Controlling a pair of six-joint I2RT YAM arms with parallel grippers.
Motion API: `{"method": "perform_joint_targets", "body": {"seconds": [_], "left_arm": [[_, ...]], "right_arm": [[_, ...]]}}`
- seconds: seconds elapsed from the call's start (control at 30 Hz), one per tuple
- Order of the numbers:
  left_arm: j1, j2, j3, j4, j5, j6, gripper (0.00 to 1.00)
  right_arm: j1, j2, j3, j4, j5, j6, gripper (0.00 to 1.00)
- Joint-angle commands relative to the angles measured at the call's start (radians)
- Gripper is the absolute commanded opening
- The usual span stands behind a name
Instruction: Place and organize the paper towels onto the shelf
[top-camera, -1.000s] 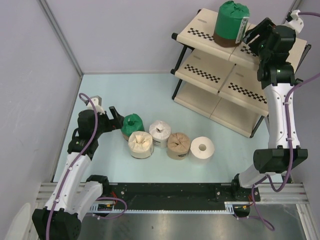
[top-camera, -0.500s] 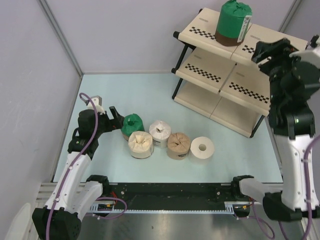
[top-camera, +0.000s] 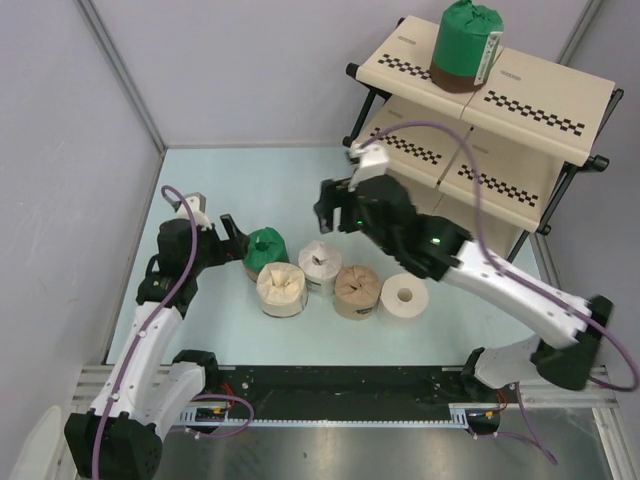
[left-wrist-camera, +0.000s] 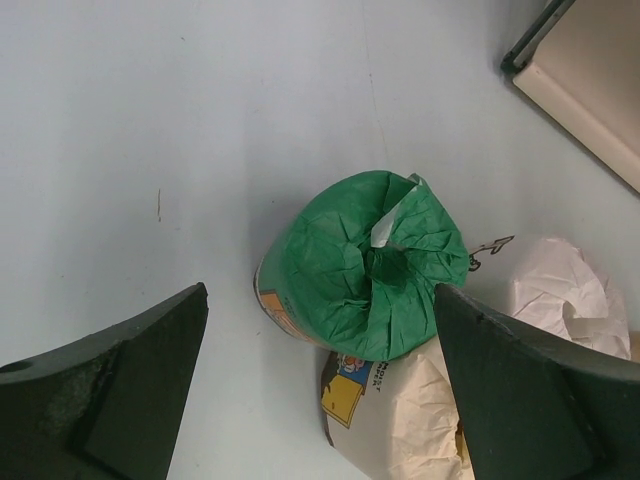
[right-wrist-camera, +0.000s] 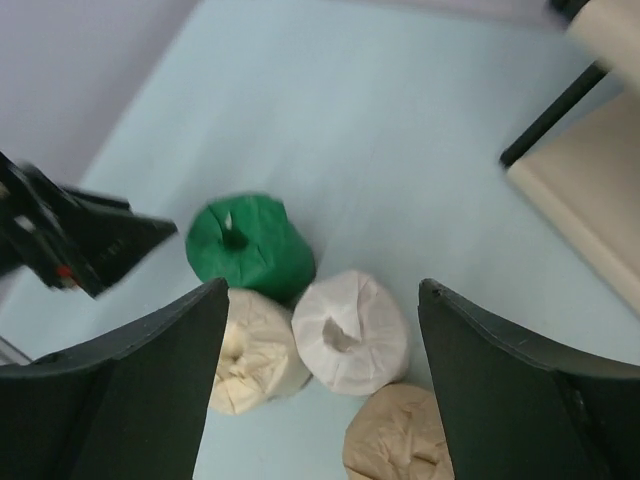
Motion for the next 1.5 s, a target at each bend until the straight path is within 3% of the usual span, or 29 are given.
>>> {"method": "perform_joint_targets", "body": {"seconds": [0.0, 0.13, 0.3, 0.47, 0.83, 1.13, 1.47], "left_arm": [[0.005, -0.025, 0.012, -0.016, -0.017, 0.012, 1.0], [0.005, -0.057, -0.014, -0.002, -0.031, -0.016, 1.0], [0.005, -0.147, -0.02, -0.013, -0.127, -0.04, 1.0], [0.005, -0.16, -0.029, -0.002, -0.123, -0.043, 1.0], [0.006, -0.143, -0.028, 0.001, -0.08, -0.045, 1.0], [0.006, -0.141, -0.032, 0.013, -0.03, -0.048, 1.0], [0.006, -0.129, -0.035, 0.019, -0.01, -0.049, 1.0]], "right_arm": [[-0.006, 0.145, 0.027, -0.021, -0.213, -0.006, 0.82], [-0.016, 0.319, 0.072, -0.021, -0.34, 0.008, 0.83], [-0.025, 0.418, 0.082, 0.025, -0.432, 0.04, 0.83], [-0.034, 0.504, 0.105, 0.074, -0.494, 0.08, 0.84], [-0.079, 0.659, 0.222, 0.128, -0.491, 0.175, 0.84], [-0.095, 0.786, 0.363, 0.076, -0.454, 0.192, 0.83], [-0.086, 0.826, 0.354, 0.039, -0.419, 0.178, 0.8]]}}
